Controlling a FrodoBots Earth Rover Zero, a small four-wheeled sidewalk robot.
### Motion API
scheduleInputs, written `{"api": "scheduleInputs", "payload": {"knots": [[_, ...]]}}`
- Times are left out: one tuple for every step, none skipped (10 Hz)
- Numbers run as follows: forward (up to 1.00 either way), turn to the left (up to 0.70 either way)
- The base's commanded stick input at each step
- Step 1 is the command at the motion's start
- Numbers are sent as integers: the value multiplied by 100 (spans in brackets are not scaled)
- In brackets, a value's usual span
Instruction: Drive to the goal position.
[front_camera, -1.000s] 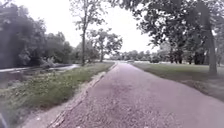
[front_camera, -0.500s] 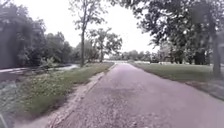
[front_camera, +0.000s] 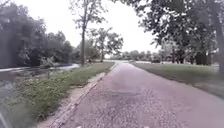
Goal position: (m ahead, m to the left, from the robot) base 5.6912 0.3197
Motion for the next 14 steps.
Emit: {"api": "scheduleInputs", "payload": {"knots": [[70,-1],[70,-1],[70,-1],[70,-1],[70,-1],[70,-1],[70,-1],[70,-1],[70,-1],[70,0],[70,0],[70,0],[70,0],[70,0]]}}
